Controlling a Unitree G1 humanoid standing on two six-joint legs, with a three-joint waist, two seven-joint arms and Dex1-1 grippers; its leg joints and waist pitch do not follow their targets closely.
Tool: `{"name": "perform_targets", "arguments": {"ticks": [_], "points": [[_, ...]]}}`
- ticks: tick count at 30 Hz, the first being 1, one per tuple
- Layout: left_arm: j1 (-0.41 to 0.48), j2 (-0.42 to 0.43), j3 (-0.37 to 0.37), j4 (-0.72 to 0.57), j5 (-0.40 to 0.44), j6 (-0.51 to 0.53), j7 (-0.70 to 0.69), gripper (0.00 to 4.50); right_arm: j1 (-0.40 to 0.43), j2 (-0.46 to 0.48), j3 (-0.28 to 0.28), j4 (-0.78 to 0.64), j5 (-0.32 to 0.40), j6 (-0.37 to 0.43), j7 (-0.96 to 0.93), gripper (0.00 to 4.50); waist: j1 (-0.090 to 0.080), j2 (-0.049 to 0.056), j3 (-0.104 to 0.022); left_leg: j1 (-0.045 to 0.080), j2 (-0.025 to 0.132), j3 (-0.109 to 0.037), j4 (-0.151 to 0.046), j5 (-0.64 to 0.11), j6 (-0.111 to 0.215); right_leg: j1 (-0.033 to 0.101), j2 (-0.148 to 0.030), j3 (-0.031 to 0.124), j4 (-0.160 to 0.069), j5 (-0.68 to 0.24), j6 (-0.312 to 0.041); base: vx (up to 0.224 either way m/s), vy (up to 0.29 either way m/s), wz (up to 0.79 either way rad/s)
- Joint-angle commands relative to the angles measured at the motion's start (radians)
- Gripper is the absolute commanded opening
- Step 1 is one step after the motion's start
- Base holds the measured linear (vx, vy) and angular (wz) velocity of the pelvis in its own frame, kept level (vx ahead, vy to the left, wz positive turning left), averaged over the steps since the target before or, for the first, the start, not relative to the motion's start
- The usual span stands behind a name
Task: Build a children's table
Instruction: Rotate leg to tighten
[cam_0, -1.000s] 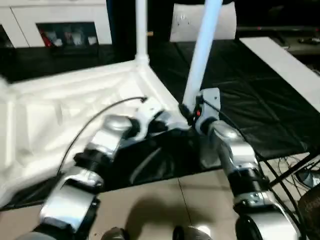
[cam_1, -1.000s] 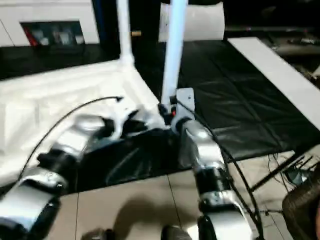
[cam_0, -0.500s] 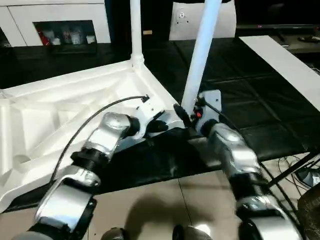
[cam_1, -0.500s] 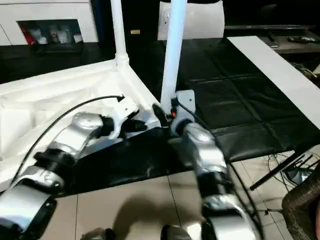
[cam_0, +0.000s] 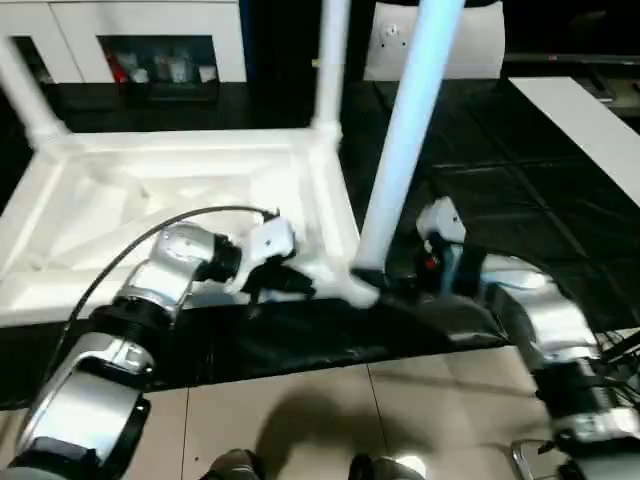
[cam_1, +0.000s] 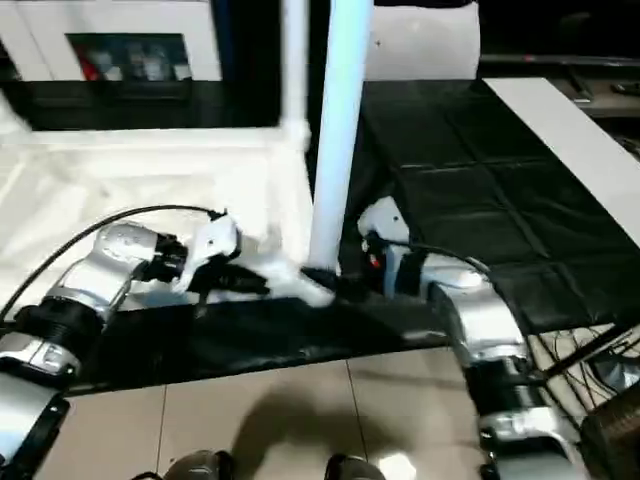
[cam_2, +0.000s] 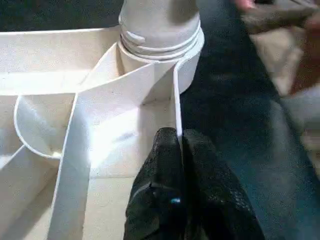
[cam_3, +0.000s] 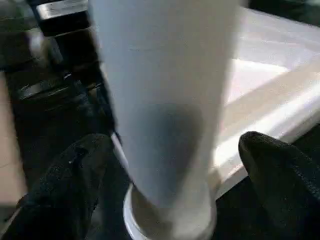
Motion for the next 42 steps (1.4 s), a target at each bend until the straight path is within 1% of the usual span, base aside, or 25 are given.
{"name": "perform_targets", "arguments": {"ticks": [1, 2, 5, 6, 7, 10, 11, 14, 17, 20, 21, 22, 25, 27, 32, 33, 34, 35, 36, 37, 38, 39, 40, 41, 42], "points": [[-0.025, 0.003, -0.045, 0.010, 0.019, -0.039, -0.079, 0.00, 0.011, -0.024, 0.020, -0.030, 0.022, 0.003, 0.083, 4.48, -0.002, 0.004, -0.072, 0.030, 0.044, -0.015, -0.067, -0.297, 0.034, 0.048, -0.068, 0.045, -0.069, -0.374, -0.198, 0.000, 0.000, 0.00], [-0.031, 0.006, -0.052, 0.017, 0.020, -0.051, -0.096, 0.00, 0.010, -0.034, 0.030, -0.033, 0.031, 0.013, 0.116, 4.21, 0.000, 0.004, -0.072, 0.031, 0.045, -0.016, -0.067, -0.303, 0.033, 0.047, -0.069, 0.045, -0.070, -0.384, -0.196, 0.000, 0.000, 0.00], [-0.041, 0.011, -0.062, 0.029, 0.026, -0.073, -0.119, 0.00, 0.007, -0.043, 0.042, -0.035, 0.044, 0.025, 0.155, 4.08, 0.004, 0.002, -0.072, 0.031, 0.047, -0.017, -0.067, -0.301, 0.028, 0.047, -0.072, 0.046, -0.070, -0.398, -0.194, 0.000, 0.000, 0.00], [-0.044, 0.012, -0.064, 0.036, 0.029, -0.082, -0.126, 0.00, 0.005, -0.045, 0.044, -0.034, 0.046, 0.031, 0.164, 3.94, 0.006, 0.003, -0.072, 0.032, 0.048, -0.017, -0.067, -0.300, 0.026, 0.045, -0.071, 0.046, -0.069, -0.392, -0.198, 0.000, 0.000, 0.00], [-0.052, 0.009, -0.069, 0.047, 0.034, -0.101, -0.144, 0.00, 0.002, -0.051, 0.062, -0.037, 0.051, 0.041, 0.194, 3.78, 0.009, 0.003, -0.072, 0.034, 0.047, -0.017, -0.068, -0.301, 0.028, 0.043, -0.069, 0.046, -0.069, -0.386, -0.199, 0.000, 0.000, 0.00], [-0.057, 0.006, -0.071, 0.053, 0.034, -0.109, -0.156, 0.00, 0.001, -0.054, 0.074, -0.039, 0.054, 0.044, 0.214, 3.66, 0.011, 0.002, -0.074, 0.033, 0.048, -0.017, -0.067, -0.293, 0.026, 0.045, -0.071, 0.047, -0.065, -0.360, -0.207, 0.000, 0.000, 0.00], [-0.060, 0.004, -0.073, 0.056, 0.033, -0.112, -0.164, 0.00, 0.000, -0.055, 0.081, -0.039, 0.056, 0.045, 0.225, 3.40, 0.011, 0.001, -0.073, 0.030, 0.048, -0.017, -0.068, -0.287, 0.027, 0.046, -0.071, 0.046, -0.064, -0.356, -0.209, 0.000, 0.000, 0.00], [-0.077, -0.008, -0.079, 0.073, 0.030, -0.127, -0.189, 0.00, -0.010, -0.053, 0.102, -0.019, 0.046, 0.034, 0.255, 3.26, 0.013, -0.002, -0.072, 0.030, 0.046, -0.016, -0.067, -0.279, 0.031, 0.046, -0.073, 0.047, -0.066, -0.363, -0.207, 0.000, 0.000, 0.00], [-0.080, -0.011, -0.081, 0.077, 0.029, -0.129, -0.192, 0.00, -0.013, -0.053, 0.105, -0.014, 0.045, 0.033, 0.259, 2.90, 0.015, -0.001, -0.071, 0.029, 0.047, -0.016, -0.067, -0.274, 0.033, 0.046, -0.073, 0.046, -0.065, -0.365, -0.206, 0.000, 0.000, 0.00], [-0.088, -0.014, -0.081, 0.090, 0.031, -0.142, -0.200, 0.00, -0.018, -0.056, 0.112, -0.007, 0.040, 0.030, 0.266, 2.86, 0.015, -0.002, -0.070, 0.029, 0.047, -0.017, -0.068, -0.276, 0.031, 0.045, -0.073, 0.046, -0.067, -0.374, -0.203, 0.000, 0.000, 0.00], [-0.088, -0.015, -0.080, 0.092, 0.032, -0.143, -0.201, 0.00, -0.019, -0.057, 0.113, -0.006, 0.038, 0.029, 0.268, 2.58, 0.016, -0.001, -0.071, 0.030, 0.048, -0.016, -0.068, -0.279, 0.030, 0.045, -0.074, 0.046, -0.067, -0.377, -0.202, 0.000, 0.000, 0.00], [-0.089, -0.016, -0.080, 0.093, 0.033, -0.144, -0.203, 0.00, -0.019, -0.057, 0.114, -0.005, 0.037, 0.027, 0.268, 2.49, 0.015, -0.002, -0.070, 0.030, 0.047, -0.016, -0.068, -0.281, 0.030, 0.045, -0.073, 0.046, -0.067, -0.379, -0.202, 0.000, 0.000, 0.00], [-0.091, -0.017, -0.079, 0.099, 0.035, -0.148, -0.206, 0.00, -0.020, -0.056, 0.116, -0.002, 0.035, 0.025, 0.269, 2.46, 0.017, -0.002, -0.070, 0.031, 0.048, -0.017, -0.068, -0.283, 0.028, 0.044, -0.074, 0.046, -0.068, -0.392, -0.199, 0.000, 0.000, 0.00], [-0.092, -0.018, -0.079, 0.101, 0.035, -0.150, -0.207, 0.00, -0.021, -0.055, 0.117, -0.001, 0.035, 0.024, 0.269, 2.12, 0.018, -0.001, -0.070, 0.031, 0.049, -0.017, -0.068, -0.284, 0.029, 0.044, -0.074, 0.046, -0.068, -0.387, -0.200, 0.000, 0.000, 0.00], [-0.096, -0.019, -0.074, 0.115, 0.034, -0.152, -0.203, 0.00, -0.022, -0.049, 0.119, 0.001, 0.037, 0.024, 0.263, 2.02, 0.018, -0.003, -0.071, 0.030, 0.048, -0.017, -0.069, -0.279, 0.029, 0.045, -0.074, 0.046, -0.067, -0.384, -0.199, 0.000, 0.000, 0.00], [-0.096, -0.022, -0.061, 0.111, 0.024, -0.129, -0.189, 0.00, -0.019, -0.040, 0.114, -0.003, 0.041, 0.031, 0.245, 2.01, 0.019, -0.003, -0.071, 0.030, 0.048, -0.017, -0.069, -0.279, 0.029, 0.045, -0.074, 0.046, -0.067, -0.384, -0.199, 0.000, 0.000, 0.00], [-0.094, -0.028, -0.039, 0.098, 0.013, -0.089, -0.147, 0.00, -0.020, -0.012, 0.099, -0.001, 0.038, 0.061, 0.172, 2.00, 0.018, 0.001, -0.072, 0.030, 0.048, -0.017, -0.069, -0.279, 0.026, 0.045, -0.074, 0.046, -0.066, -0.380, -0.205, 0.000, 0.000, 0.00], [-0.094, -0.028, -0.039, 0.098, 0.013, -0.089, -0.147, 0.00, -0.020, -0.012, 0.099, -0.001, 0.038, 0.061, 0.172, 1.99, 0.016, 0.000, -0.071, 0.029, 0.048, -0.017, -0.070, -0.280, 0.023, 0.045, -0.074, 0.046, -0.066, -0.383, -0.204, 0.000, 0.000, 0.00], [-0.093, -0.029, -0.032, 0.095, 0.018, -0.076, -0.111, 0.00, -0.022, 0.008, 0.090, 0.007, 0.027, 0.069, 0.118, 1.98, 0.014, 0.002, -0.071, 0.029, 0.047, -0.018, -0.071, -0.294, 0.016, 0.043, -0.074, 0.046, -0.068, -0.403, -0.199, 0.000, 0.000, 0.00], [-0.094, -0.030, -0.030, 0.095, 0.026, -0.072, -0.086, 0.00, -0.024, 0.020, 0.085, 0.012, 0.018, 0.068, 0.087, 1.98, 0.012, 0.001, -0.070, 0.030, 0.046, -0.019, -0.071, -0.301, 0.011, 0.043, -0.074, 0.044, -0.071, -0.419, -0.194, 0.000, 0.000, 0.00], [-0.094, -0.036, -0.023, 0.095, 0.036, -0.055, -0.033, 0.00, -0.025, 0.048, 0.077, 0.020, 0.000, 0.068, 0.019, 1.98, 0.007, 0.000, -0.069, 0.031, 0.045, -0.021, -0.071, -0.317, 0.003, 0.042, -0.076, 0.044, -0.075, -0.453, -0.183, 0.000, 0.000, 0.00], [-0.093, -0.049, -0.007, 0.090, 0.040, -0.018, 0.037, 0.00, -0.027, 0.086, 0.068, 0.028, -0.021, 0.070, -0.068, 1.98, -0.004, 0.002, -0.066, 0.032, 0.043, -0.026, -0.073, -0.346, -0.016, 0.037, -0.076, 0.043, -0.078, -0.507, -0.167, 0.000, 0.000, 0.00], [-0.093, -0.049, -0.007, 0.090, 0.040, -0.018, 0.037, 0.00, -0.027, 0.086, 0.068, 0.028, -0.021, 0.070, -0.068, 1.98, -0.004, 0.002, -0.066, 0.032, 0.043, -0.026, -0.073, -0.346, -0.016, 0.037, -0.076, 0.043, -0.078, -0.507, -0.167, 0.000, 0.000, 0.00], [-0.092, -0.060, 0.006, 0.086, 0.037, 0.011, 0.082, 0.00, -0.028, 0.112, 0.062, 0.032, -0.034, 0.073, -0.123, 1.97, -0.010, 0.000, -0.066, 0.034, 0.040, -0.030, -0.073, -0.364, -0.023, 0.038, -0.079, 0.039, -0.086, -0.564, -0.144, 0.000, 0.000, 0.00], [-0.090, -0.083, 0.026, 0.072, 0.028, 0.060, 0.141, 0.00, -0.032, 0.156, 0.052, 0.037, -0.042, 0.092, -0.200, 1.96, -0.016, 0.001, -0.065, 0.037, 0.040, -0.031, -0.072, -0.372, -0.024, 0.035, -0.079, 0.040, -0.091, -0.583, -0.136, 0.000, 0.000, 0.00]]}}
